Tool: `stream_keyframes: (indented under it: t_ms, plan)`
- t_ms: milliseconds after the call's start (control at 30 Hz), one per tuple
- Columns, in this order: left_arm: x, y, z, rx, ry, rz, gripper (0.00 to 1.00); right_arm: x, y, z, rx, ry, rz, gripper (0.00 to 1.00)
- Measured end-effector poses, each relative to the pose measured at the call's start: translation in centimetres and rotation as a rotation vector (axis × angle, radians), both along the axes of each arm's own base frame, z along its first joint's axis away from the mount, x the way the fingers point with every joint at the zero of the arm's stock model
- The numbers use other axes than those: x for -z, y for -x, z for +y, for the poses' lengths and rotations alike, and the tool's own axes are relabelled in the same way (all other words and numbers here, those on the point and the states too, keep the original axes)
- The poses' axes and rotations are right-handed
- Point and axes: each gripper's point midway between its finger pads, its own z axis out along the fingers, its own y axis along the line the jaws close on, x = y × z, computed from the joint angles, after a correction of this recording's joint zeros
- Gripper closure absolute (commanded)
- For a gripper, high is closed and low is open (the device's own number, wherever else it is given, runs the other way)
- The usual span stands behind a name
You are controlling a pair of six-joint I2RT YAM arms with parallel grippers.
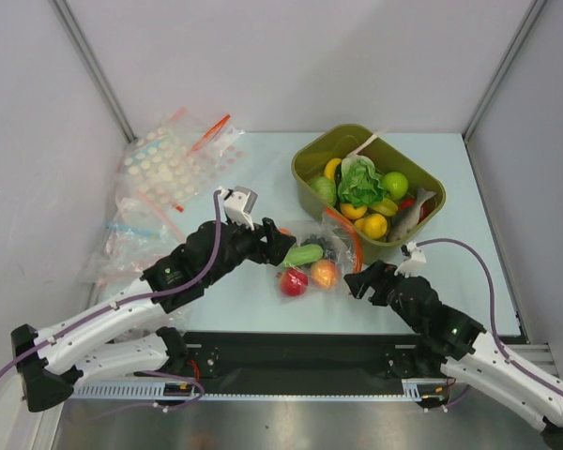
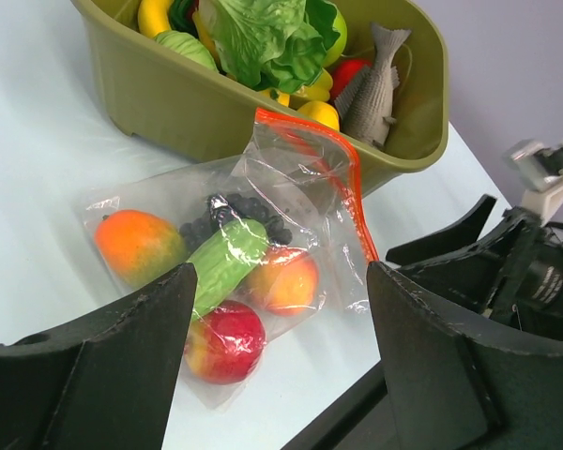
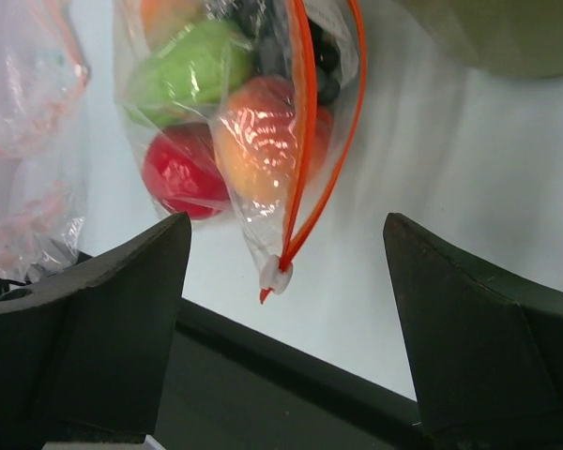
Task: Place the food in the zip-top bag and seal the zipper
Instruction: Pick up the zipper food storage bag at the center of the board.
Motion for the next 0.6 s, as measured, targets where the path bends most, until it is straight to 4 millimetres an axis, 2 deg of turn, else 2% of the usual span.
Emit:
stream_keyframes:
  t_ms: [100, 133, 200, 233, 333, 367, 433, 533, 600]
  plan:
    - [0.1, 0.0, 0.0, -0.002, -0.001, 0.001, 0.21, 1.7, 0.4, 0.4, 0.001, 0.032, 0.048, 0.17]
    - [0.1, 0.0, 0.0, -0.001, -0.001, 0.000, 0.21, 2.2, 0.4, 0.5, 0.001, 0.046, 0.062, 0.26]
    - [0.1, 0.0, 0.1, -0.002, -0.001, 0.000, 0.21, 2.8, 0.4, 0.7, 0.005, 0.069, 0.076, 0.36]
    - [0.0, 0.0, 0.1, -0.001, 0.000, -0.001, 0.21, 3.0, 0.3, 0.8, 0.007, 0.078, 0.078, 0.51]
    - [-0.1, 0.1, 0.1, -0.001, 0.004, -0.003, 0.21, 3.3, -0.2, 0.9, 0.005, 0.113, 0.066, 0.79]
    - [-0.2, 0.1, 0.2, -0.002, 0.006, -0.004, 0.21, 3.2, -0.3, 1.0, -0.002, 0.129, 0.055, 0.82]
    - [-0.3, 0.1, 0.2, -0.002, 0.008, -0.006, 0.21, 2.6, -0.7, 1.4, -0.025, 0.162, 0.036, 0.92]
    - [-0.4, 0.1, 0.3, -0.002, 0.011, -0.008, 0.22, 0.3, -1.3, 2.7, -0.085, 0.210, -0.007, 0.97]
    - [-0.4, 0.2, 0.3, -0.003, 0.012, -0.009, 0.22, -2.0, -1.6, 4.2, -0.151, 0.224, -0.051, 0.99]
